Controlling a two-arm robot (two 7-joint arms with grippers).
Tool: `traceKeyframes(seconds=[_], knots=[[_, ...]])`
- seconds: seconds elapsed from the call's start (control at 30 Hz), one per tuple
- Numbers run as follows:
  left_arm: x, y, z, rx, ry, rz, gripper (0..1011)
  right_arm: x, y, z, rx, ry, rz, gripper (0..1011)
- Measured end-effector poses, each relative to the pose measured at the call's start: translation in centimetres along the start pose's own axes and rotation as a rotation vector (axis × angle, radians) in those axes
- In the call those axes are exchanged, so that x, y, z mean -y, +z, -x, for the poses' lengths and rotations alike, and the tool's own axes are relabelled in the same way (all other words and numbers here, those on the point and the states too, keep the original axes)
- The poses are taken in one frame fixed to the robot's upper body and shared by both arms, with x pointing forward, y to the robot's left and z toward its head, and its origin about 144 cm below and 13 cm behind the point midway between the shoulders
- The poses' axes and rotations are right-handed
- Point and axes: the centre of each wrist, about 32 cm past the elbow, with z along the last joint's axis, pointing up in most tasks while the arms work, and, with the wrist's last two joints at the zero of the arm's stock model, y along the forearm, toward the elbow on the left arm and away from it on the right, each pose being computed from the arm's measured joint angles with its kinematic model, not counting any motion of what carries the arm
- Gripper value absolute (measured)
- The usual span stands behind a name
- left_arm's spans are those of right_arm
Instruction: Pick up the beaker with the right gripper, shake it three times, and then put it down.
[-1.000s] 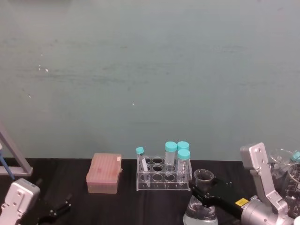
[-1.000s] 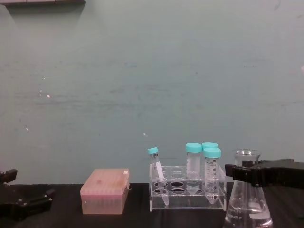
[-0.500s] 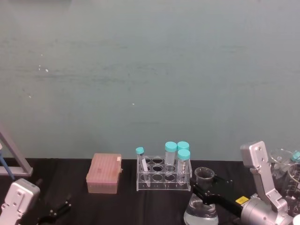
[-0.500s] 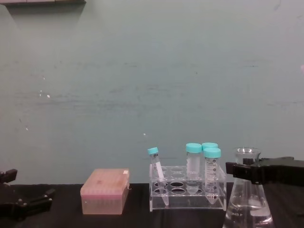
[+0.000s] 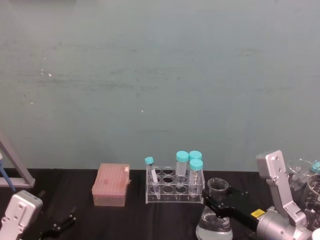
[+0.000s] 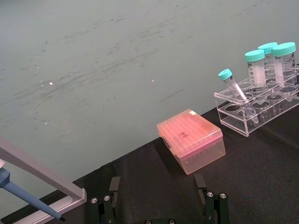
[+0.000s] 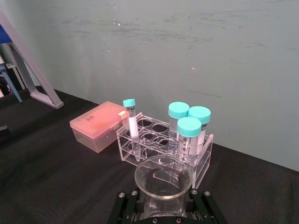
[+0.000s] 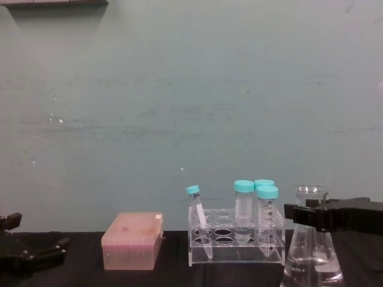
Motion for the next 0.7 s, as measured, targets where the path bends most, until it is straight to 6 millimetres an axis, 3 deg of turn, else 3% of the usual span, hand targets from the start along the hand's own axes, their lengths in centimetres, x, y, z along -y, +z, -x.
traceKeyframes(seconds=[0.7], knots=[[0.00,0.00,0.00,0.000,0.000,0.000,1000,0.20,-0.11,0.05,-0.003,0.000,-0.002,450]])
